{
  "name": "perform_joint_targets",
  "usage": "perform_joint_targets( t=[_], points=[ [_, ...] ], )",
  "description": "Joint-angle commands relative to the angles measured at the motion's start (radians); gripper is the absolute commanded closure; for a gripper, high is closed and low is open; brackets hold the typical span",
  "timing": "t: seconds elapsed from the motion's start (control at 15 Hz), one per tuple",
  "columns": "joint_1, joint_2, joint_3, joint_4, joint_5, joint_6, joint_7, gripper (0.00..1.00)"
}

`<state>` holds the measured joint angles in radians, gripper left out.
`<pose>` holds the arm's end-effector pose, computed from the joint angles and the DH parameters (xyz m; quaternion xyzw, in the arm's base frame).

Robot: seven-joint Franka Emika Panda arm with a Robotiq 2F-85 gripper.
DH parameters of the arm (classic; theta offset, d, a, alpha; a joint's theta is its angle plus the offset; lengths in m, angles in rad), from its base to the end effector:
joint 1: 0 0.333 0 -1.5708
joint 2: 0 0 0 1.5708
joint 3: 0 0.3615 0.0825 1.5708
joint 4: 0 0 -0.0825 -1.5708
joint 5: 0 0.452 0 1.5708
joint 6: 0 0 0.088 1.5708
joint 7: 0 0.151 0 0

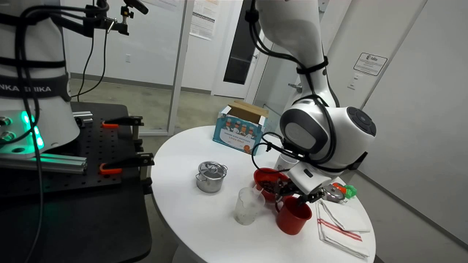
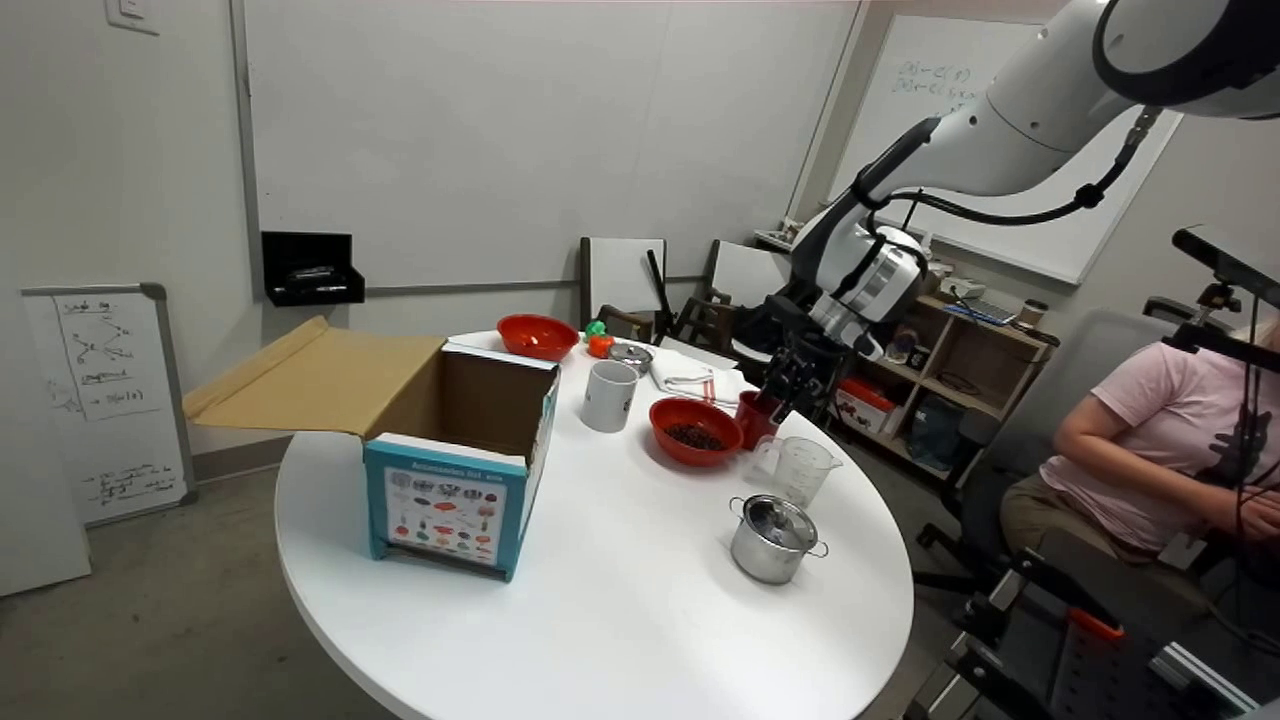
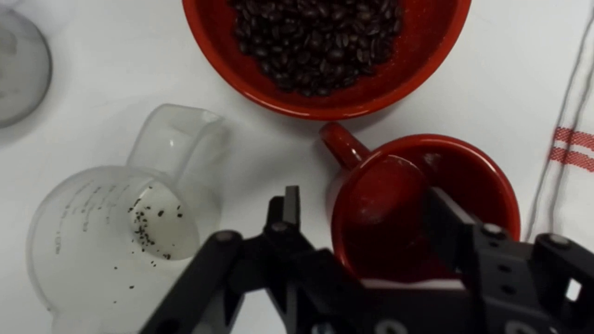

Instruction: Move the red mug to the right

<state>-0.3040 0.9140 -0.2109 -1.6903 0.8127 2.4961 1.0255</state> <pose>0.6352 -0.3401 -0.0040 -0.4756 0.8675 0.0589 0.1337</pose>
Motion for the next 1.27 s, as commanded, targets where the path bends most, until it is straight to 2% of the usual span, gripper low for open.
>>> perform_joint_targets(
  t=[0.0,0.33,0.67,1.0,1.07,1.2],
  points=[
    [0.009,-0.037,-0.003,0.002,-0.022,-0.002,-0.014,0.01],
    [0.036,-0.145,-0.019,-0.028,-0.103,-0.075,-0.003,0.0],
    [0.082,-0.237,-0.029,-0.01,-0.286,-0.203,0.012,0.0],
    [0.144,-0.308,-0.017,-0.011,-0.465,-0.245,-0.008,0.0],
    [0.106,-0.267,0.0,0.015,-0.414,-0.224,0.004,0.0],
    [0.128,-0.284,0.001,0.013,-0.446,-0.229,0.004,0.0]
  ],
)
